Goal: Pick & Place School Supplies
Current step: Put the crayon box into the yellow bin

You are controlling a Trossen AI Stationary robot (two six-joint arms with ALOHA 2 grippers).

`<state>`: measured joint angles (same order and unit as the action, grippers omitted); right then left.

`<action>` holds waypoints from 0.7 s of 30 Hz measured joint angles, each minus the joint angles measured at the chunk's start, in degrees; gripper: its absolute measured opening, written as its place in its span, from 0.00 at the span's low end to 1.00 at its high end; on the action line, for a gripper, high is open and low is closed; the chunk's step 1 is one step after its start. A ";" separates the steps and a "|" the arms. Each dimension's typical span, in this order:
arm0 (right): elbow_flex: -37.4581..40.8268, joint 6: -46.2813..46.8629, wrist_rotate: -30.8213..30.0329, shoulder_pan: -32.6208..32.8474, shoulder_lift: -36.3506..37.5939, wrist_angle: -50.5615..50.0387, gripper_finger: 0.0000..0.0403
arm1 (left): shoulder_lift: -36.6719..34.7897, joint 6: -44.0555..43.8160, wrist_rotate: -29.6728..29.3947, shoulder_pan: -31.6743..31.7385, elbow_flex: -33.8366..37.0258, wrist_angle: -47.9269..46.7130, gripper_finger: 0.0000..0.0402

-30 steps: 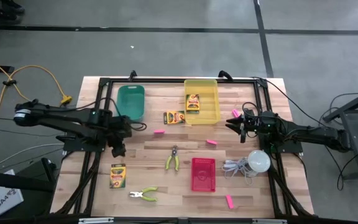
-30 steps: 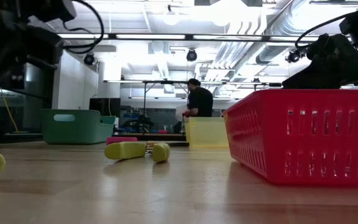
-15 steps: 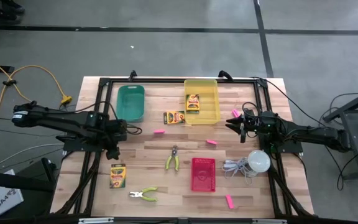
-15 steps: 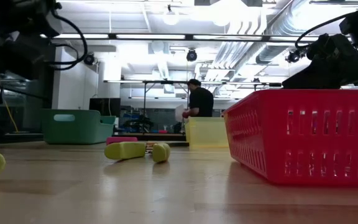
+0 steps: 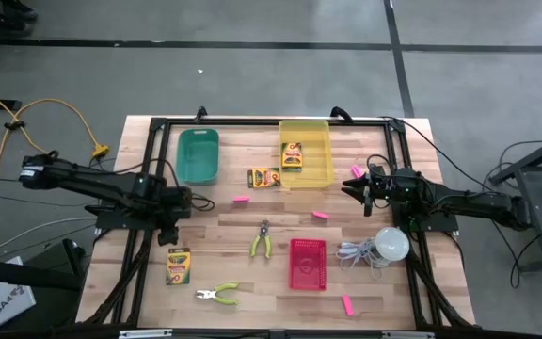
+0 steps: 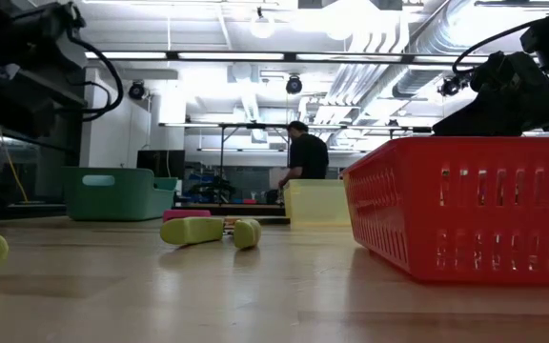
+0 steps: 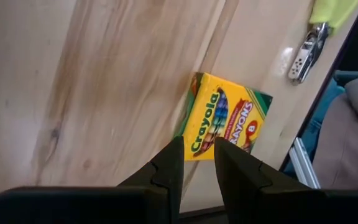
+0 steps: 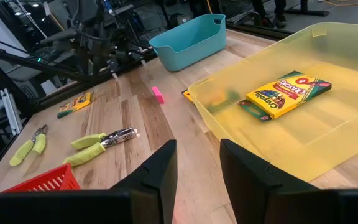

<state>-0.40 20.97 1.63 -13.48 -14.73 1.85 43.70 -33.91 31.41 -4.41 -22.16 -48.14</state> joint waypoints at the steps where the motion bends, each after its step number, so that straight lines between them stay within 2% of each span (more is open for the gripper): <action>1: 0.00 -0.02 0.00 -0.02 0.01 0.00 0.27 | 0.01 -0.38 -0.11 -0.41 0.03 0.19 0.21; 10: 0.00 0.00 0.00 -0.02 0.00 0.00 0.27 | 0.00 -3.53 0.24 -3.13 0.03 1.08 0.21; 21: 0.00 -0.02 0.00 0.00 0.01 0.00 0.27 | 2.97 -2.83 -4.45 -6.08 0.01 6.43 0.21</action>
<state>-0.40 20.96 1.63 -13.48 -14.72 1.85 46.68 -36.73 26.96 -10.49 -22.15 -41.71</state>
